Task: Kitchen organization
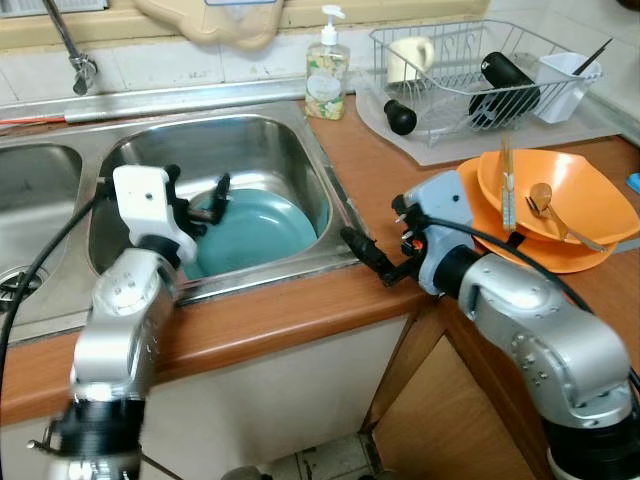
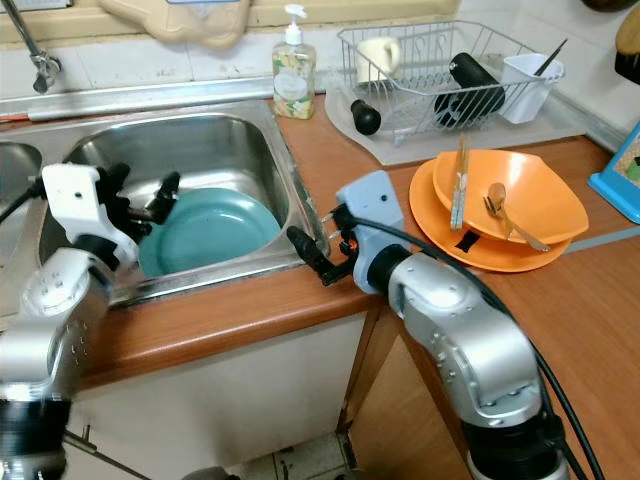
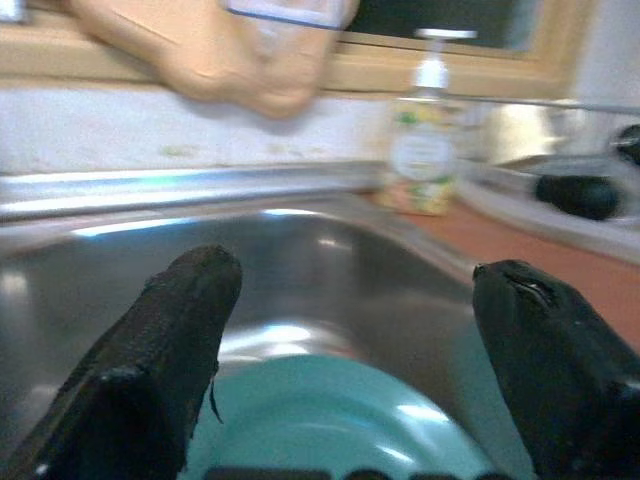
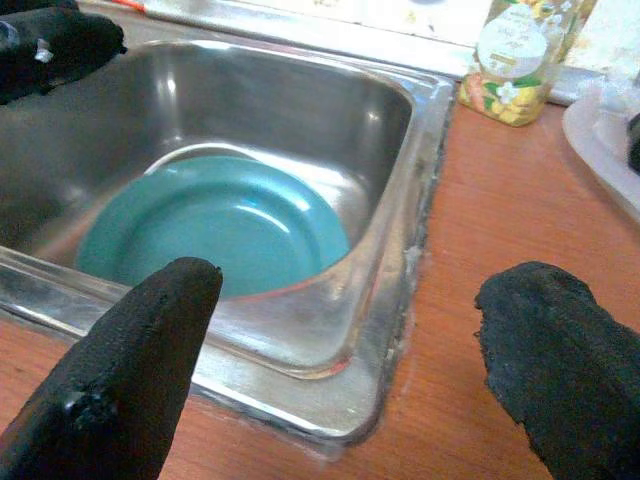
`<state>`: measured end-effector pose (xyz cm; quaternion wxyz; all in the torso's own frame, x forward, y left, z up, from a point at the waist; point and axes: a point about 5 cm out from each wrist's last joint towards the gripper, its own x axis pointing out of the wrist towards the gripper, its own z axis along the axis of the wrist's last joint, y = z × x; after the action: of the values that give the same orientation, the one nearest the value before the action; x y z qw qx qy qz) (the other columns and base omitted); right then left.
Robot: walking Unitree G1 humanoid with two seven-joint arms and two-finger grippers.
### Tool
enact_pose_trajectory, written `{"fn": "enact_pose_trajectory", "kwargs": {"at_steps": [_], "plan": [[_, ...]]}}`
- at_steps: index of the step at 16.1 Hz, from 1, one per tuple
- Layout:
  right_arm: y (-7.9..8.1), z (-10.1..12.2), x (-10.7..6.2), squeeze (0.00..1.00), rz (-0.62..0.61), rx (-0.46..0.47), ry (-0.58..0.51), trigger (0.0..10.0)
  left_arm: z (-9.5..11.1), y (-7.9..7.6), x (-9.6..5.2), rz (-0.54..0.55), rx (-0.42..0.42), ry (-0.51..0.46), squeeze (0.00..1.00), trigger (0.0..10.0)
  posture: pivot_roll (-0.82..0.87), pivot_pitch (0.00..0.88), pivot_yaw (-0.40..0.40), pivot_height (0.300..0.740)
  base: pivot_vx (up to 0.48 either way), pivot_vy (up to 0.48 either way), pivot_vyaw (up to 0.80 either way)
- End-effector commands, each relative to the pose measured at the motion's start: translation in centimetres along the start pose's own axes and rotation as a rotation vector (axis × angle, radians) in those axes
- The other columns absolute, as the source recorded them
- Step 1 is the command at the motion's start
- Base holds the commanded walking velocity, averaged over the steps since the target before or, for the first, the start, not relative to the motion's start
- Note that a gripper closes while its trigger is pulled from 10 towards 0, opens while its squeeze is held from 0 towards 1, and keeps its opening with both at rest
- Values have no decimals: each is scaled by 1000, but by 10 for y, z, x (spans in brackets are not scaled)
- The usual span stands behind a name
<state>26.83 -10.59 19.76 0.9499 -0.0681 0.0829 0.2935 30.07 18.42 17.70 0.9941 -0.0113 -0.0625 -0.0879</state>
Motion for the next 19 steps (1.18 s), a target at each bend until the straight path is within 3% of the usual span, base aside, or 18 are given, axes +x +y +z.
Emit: {"fn": "enact_pose_trajectory", "kwargs": {"at_steps": [1,3,6,12,16,19], "plan": [[0,4,3,1000,-14,-24,-16,10000,1,-10,-3,-77,-18,11,114,10000,-116,0,24,740,0,0,0],[-1,3,6,1000,-59,-18,-26,10000,-4,-22,-11,-144,9,20,102,10000,-118,0,25,740,0,0,0],[-7,-9,6,1000,-145,-22,-51,10000,-9,-27,-21,-146,27,27,114,10000,-111,0,11,740,0,0,0],[-6,-28,2,1000,-170,-17,-48,10000,-18,-36,-34,-194,39,73,114,10000,-103,0,14,740,0,0,0],[-12,-29,9,1000,-218,-66,-22,10000,-19,-33,-34,-229,95,91,106,10000,-100,0,18,740,0,0,0],[-25,-32,20,1000,-315,-78,49,10000,-18,-35,-34,-276,111,92,102,10000,-97,0,21,740,0,0,0]]}}
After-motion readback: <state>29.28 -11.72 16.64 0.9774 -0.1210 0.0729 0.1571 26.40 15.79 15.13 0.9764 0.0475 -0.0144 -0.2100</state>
